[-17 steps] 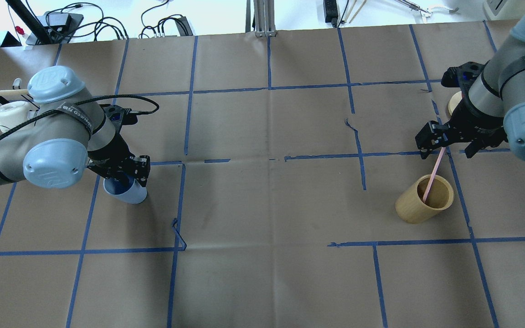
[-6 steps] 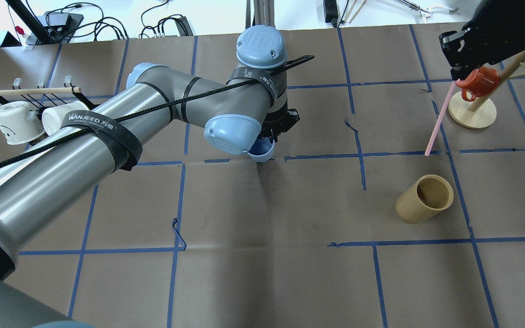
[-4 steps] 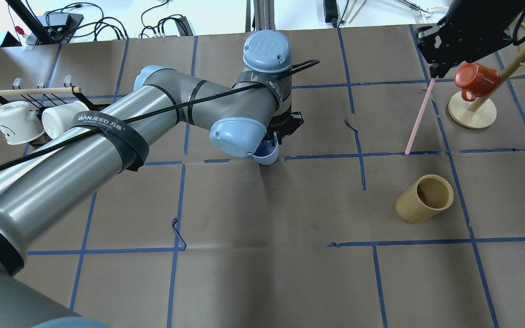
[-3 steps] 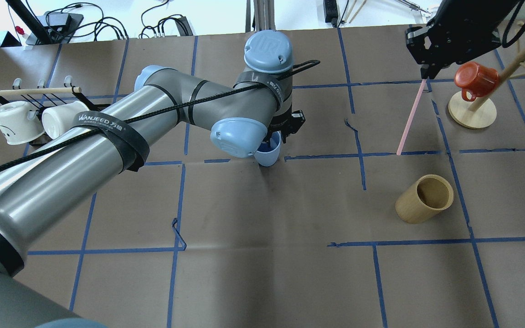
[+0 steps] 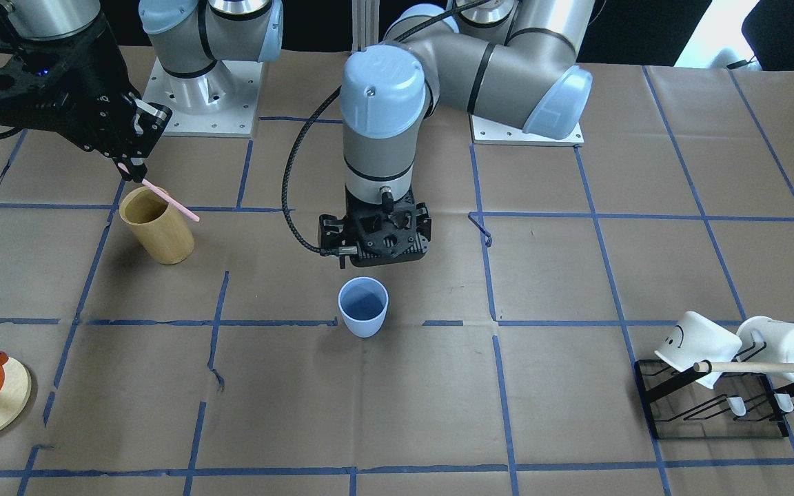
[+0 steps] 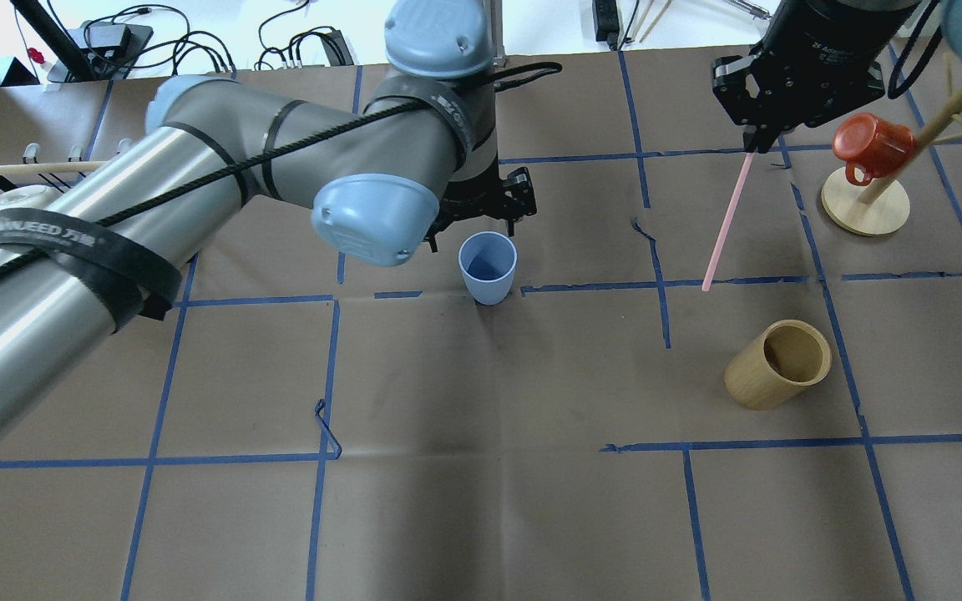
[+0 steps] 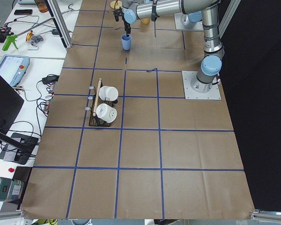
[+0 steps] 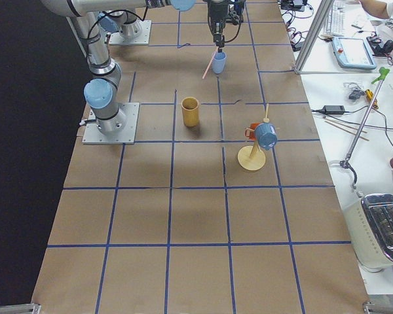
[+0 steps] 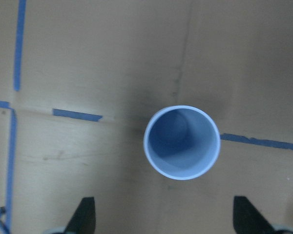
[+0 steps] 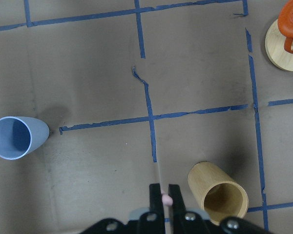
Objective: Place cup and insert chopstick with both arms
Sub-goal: 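Release the cup and retract left gripper while right carries chopstick over cup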
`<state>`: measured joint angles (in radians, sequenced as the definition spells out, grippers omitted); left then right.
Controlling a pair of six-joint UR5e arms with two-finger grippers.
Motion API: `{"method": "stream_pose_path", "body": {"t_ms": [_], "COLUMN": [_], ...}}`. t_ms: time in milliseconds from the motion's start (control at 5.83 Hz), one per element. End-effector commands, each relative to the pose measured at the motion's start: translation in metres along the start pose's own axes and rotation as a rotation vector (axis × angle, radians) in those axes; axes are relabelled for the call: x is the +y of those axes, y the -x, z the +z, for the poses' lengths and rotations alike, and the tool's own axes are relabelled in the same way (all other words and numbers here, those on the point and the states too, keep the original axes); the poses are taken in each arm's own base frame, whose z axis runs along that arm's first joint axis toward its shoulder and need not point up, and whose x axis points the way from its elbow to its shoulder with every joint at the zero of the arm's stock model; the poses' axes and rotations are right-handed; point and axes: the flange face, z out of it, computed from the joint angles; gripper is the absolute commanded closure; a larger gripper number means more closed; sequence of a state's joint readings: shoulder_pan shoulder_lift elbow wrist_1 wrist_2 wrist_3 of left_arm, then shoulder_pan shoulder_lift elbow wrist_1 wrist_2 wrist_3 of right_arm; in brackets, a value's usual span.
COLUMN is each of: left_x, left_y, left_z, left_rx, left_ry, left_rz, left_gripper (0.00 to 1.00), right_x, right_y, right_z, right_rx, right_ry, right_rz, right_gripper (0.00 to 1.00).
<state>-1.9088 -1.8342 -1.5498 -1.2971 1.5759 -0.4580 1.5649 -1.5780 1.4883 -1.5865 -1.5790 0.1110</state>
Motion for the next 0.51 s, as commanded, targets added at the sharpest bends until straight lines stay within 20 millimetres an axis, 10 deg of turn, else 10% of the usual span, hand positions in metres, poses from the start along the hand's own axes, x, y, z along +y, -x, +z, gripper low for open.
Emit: {"method": "stream_pose_path", "body": {"t_ms": [0,343], "left_x": [0.014,0.027], "left_y": [0.086,0.139], "left_z": [-0.079,-0.127], "left_rx": [-0.007,0.003], "left_ry": [0.037,-0.006], "left_rz": [0.161,0.229], "left_gripper": [0.02,0.02], "right_x": [0.002,0.003], "right_y": [0.005,0.011], "right_z": [0.001,-0.001], "right_rx": [-0.004,-0.006], "right_ry": [0.003,-0.003], "right_rz": [0.003,0.006], "right_gripper": [0.92,0.92]}}
